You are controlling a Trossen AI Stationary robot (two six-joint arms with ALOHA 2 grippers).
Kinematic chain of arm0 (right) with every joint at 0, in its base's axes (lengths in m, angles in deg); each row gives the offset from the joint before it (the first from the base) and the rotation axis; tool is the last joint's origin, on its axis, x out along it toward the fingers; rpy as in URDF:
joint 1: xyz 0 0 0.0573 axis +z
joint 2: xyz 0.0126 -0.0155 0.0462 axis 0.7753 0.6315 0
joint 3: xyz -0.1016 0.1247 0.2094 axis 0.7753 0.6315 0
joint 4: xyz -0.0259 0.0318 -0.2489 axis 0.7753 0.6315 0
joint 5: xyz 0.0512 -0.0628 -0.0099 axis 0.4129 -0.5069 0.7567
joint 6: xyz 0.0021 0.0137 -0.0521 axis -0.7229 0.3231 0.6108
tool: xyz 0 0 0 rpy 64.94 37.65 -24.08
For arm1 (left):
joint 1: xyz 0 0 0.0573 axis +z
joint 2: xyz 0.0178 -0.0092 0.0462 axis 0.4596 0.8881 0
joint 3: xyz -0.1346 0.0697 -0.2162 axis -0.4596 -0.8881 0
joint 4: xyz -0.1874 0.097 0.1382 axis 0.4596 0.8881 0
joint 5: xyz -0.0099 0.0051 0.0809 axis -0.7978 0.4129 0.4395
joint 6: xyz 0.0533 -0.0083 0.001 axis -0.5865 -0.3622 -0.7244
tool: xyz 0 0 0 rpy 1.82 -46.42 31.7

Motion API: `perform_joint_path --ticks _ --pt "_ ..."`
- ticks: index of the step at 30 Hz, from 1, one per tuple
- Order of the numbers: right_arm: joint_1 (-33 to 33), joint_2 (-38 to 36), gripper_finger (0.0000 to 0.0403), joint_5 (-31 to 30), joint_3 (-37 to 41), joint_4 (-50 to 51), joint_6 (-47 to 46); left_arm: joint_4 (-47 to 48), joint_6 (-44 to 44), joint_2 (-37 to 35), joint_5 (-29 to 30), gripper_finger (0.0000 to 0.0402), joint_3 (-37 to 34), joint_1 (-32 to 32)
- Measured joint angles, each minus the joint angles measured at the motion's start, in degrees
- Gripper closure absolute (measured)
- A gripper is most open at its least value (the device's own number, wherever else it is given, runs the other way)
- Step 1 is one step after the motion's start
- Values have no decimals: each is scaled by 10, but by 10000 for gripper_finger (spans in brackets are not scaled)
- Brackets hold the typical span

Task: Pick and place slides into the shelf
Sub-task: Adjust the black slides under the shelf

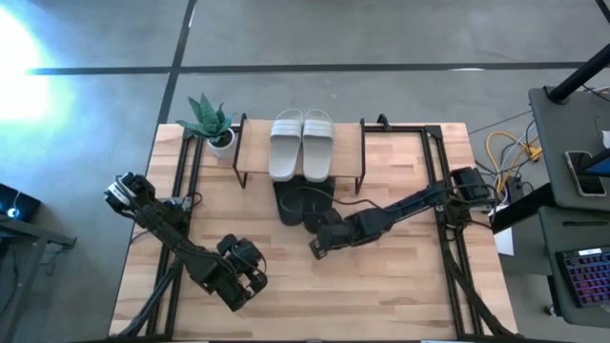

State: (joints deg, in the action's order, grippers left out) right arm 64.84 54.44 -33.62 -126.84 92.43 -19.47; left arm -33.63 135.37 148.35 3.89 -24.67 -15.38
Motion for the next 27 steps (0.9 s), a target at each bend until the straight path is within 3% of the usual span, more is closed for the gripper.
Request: perform_joint_path --ticks 8,21,27 --pt "-34 0 394 -20 8 0 29 0 0 0 6 402 0 0" --pt "-43 0 394 -135 26 4 30 -1 1 0 7 402 0 0" --pt "-15 -1 394 -197 18 4 35 -8 2 0 7 402 0 0"
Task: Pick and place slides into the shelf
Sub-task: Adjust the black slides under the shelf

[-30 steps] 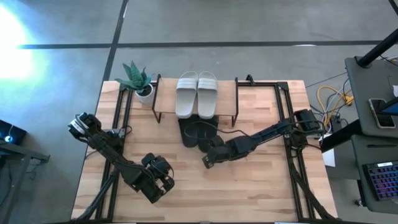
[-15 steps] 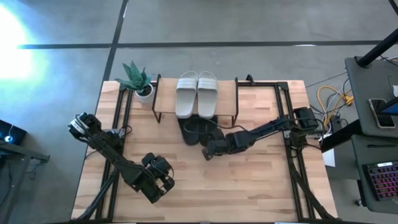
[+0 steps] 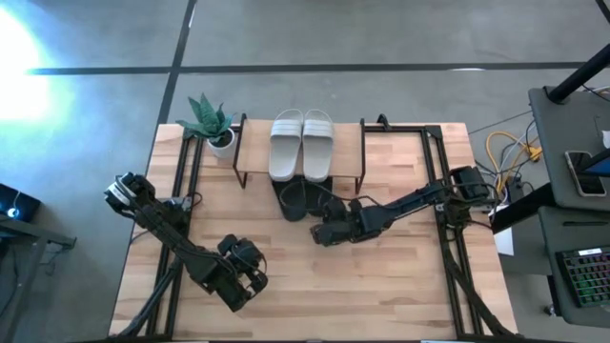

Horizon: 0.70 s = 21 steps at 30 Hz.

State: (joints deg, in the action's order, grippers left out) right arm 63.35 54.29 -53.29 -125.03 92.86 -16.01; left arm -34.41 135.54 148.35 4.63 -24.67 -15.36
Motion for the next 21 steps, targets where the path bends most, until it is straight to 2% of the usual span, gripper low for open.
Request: perform_joint_path --ticks 5,9,17,21 --pt "32 -15 394 -16 -5 1 8 -13 7 0 -1 402 0 3" --pt "82 -46 394 -57 -17 1 41 -12 72 1 -1 402 -4 29" --pt "176 -126 394 -189 -44 27 69 -23 149 2 4 402 -58 145" --pt "207 -146 394 -225 -57 64 69 -126 136 -1 -7 402 -109 207"
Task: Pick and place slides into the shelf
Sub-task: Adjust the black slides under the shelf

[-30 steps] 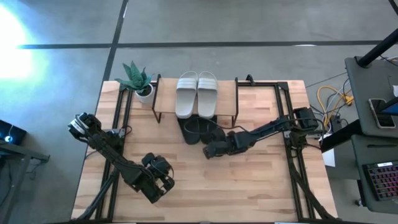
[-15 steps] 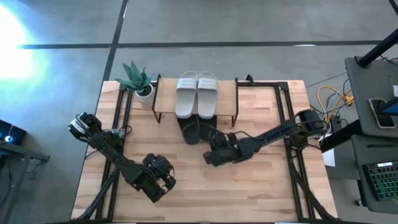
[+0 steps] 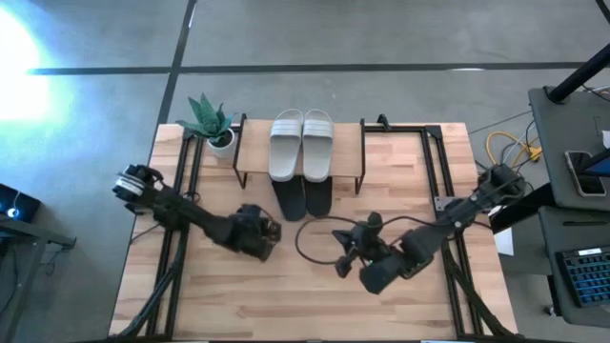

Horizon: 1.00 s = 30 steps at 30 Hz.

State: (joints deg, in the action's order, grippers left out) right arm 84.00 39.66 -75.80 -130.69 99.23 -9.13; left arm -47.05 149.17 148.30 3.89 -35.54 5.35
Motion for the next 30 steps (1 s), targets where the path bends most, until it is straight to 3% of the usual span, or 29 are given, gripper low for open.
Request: perform_joint_path --ticks 3,6,19,30 --pt "12 -4 394 -19 0 12 -1 -137 -57 -1 -8 402 -40 38" --pt "15 -2 394 -21 0 21 -14 -213 -117 0 -7 402 -63 75" --pt "15 23 394 -10 1 34 -50 -197 -224 0 -2 402 -64 181" --pt "14 22 394 -7 1 76 -112 -250 -343 1 10 402 -64 236"
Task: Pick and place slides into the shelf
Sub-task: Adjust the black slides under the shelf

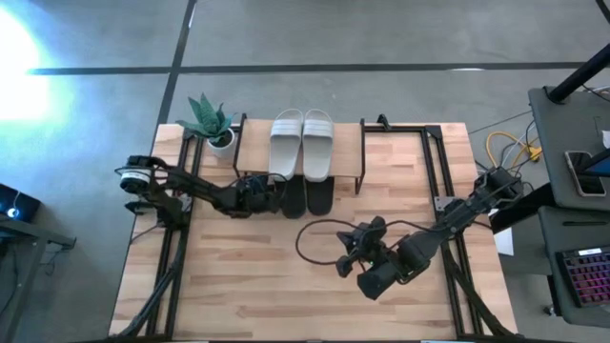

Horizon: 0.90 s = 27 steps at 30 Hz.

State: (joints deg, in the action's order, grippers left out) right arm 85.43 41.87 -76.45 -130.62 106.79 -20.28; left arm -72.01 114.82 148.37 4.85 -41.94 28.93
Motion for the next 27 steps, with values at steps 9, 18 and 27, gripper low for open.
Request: perform_joint_path --ticks 9,18,27 --pt "0 0 394 1 0 16 -20 39 -75 -17 -21 402 1 -12" --pt "-59 0 394 167 67 37 -198 113 -75 -133 5 402 3 -154" --pt "-188 0 394 321 201 -200 -132 109 -9 -166 75 402 14 -339"
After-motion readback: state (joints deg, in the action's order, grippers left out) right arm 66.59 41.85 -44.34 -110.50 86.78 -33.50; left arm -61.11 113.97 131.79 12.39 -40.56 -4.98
